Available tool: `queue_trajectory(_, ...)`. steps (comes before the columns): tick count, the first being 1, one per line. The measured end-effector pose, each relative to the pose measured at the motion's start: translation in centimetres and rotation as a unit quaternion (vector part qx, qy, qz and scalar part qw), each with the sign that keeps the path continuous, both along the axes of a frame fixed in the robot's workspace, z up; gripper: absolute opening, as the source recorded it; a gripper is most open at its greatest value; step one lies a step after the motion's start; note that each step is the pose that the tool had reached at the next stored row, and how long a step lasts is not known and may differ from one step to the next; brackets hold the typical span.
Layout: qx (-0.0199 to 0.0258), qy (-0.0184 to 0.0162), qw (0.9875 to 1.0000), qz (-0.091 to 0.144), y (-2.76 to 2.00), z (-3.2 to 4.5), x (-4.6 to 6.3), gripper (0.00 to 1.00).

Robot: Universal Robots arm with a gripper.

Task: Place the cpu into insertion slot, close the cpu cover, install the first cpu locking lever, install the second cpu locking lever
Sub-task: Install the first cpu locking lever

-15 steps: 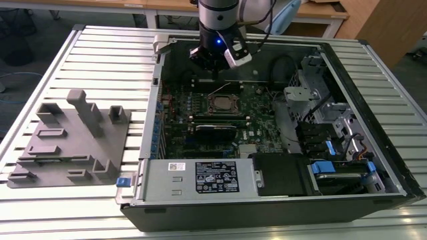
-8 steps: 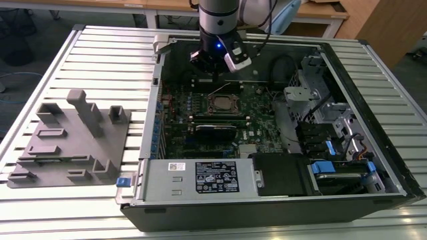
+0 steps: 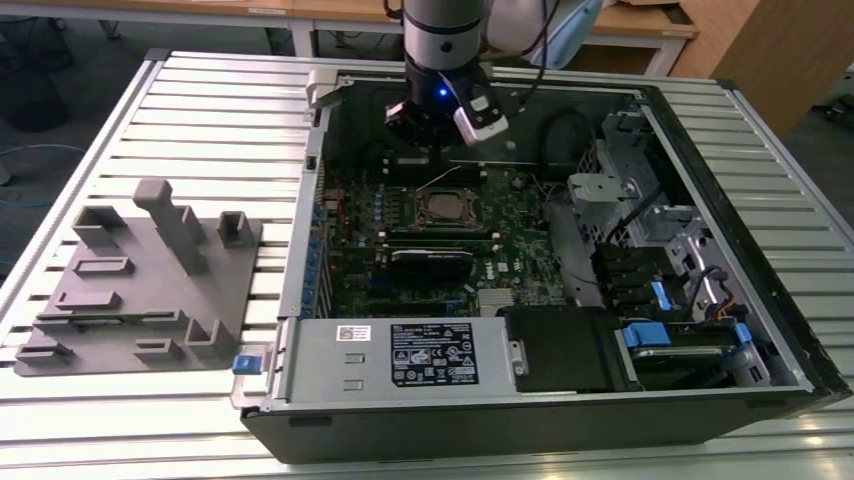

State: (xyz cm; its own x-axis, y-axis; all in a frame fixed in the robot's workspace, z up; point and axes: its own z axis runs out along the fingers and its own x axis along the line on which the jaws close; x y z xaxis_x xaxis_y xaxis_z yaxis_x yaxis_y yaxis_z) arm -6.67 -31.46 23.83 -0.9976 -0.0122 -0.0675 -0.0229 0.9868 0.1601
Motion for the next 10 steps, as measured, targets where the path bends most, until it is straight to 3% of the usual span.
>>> queue_trajectory(10,0.0000,0.0000,1.0000,0.000,0.00,-0.57,1.17,0.11)
